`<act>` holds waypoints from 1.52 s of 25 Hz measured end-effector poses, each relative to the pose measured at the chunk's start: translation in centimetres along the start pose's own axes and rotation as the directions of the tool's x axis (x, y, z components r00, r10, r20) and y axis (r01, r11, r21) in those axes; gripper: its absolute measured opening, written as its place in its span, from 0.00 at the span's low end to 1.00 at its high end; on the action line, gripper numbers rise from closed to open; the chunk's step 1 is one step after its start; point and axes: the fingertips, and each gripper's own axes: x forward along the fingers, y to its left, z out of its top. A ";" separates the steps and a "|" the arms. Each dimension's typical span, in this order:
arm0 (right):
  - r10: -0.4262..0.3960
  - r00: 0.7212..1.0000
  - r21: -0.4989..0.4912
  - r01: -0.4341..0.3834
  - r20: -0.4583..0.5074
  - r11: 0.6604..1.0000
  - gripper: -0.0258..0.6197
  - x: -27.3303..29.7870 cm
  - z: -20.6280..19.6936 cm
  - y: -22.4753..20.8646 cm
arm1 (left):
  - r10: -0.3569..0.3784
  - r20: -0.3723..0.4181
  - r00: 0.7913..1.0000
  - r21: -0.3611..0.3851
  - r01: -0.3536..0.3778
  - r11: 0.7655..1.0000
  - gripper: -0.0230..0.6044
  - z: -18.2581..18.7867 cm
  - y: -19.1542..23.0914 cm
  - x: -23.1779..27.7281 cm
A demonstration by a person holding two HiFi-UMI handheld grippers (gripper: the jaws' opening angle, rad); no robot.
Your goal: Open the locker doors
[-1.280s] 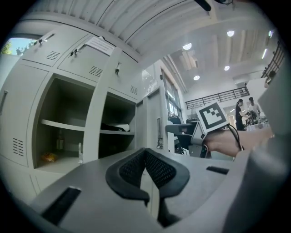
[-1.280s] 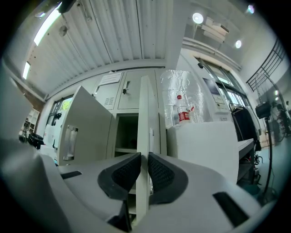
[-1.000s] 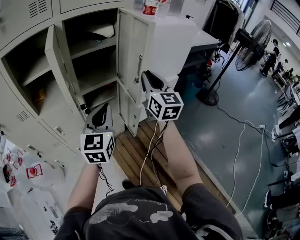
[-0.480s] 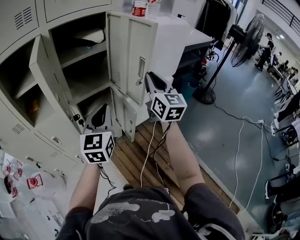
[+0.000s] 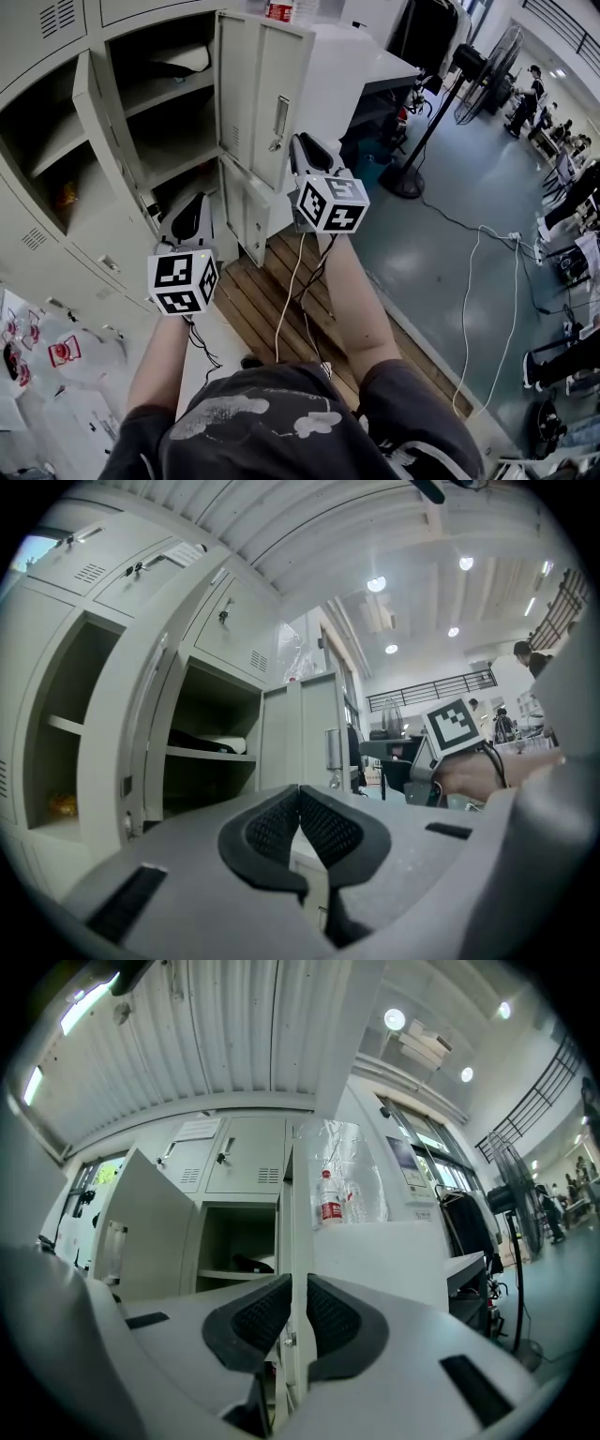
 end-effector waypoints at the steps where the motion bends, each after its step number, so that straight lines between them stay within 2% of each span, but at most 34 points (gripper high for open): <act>1: -0.005 1.000 0.001 0.005 -0.003 1.000 0.13 -0.6 0.0 0.3 | -0.006 -0.002 1.000 -0.001 0.006 1.000 0.05 0.1 -0.1 -0.5; 8: -0.034 0.999 -0.019 0.033 -0.033 0.999 0.13 -5.8 -0.3 4.1 | -0.063 -0.023 0.998 0.001 0.063 0.998 0.05 -0.3 -1.7 -5.5; 13: -0.055 0.997 -0.029 0.054 -0.048 0.998 0.13 -9.1 -0.6 6.9 | -0.077 -0.028 0.997 -0.009 0.076 0.997 0.05 -0.7 -1.9 -9.4; 26: -0.053 0.995 -0.020 0.052 -0.081 0.998 0.09 -15.3 0.2 12.6 | -0.054 0.006 0.999 -0.008 0.054 0.999 0.05 1.0 -1.6 -17.5; 38: -0.061 0.984 0.021 0.065 -0.167 0.998 0.08 -21.4 -3.6 16.8 | -0.039 -0.053 0.998 -0.062 0.036 0.997 0.05 -2.7 -0.5 -22.4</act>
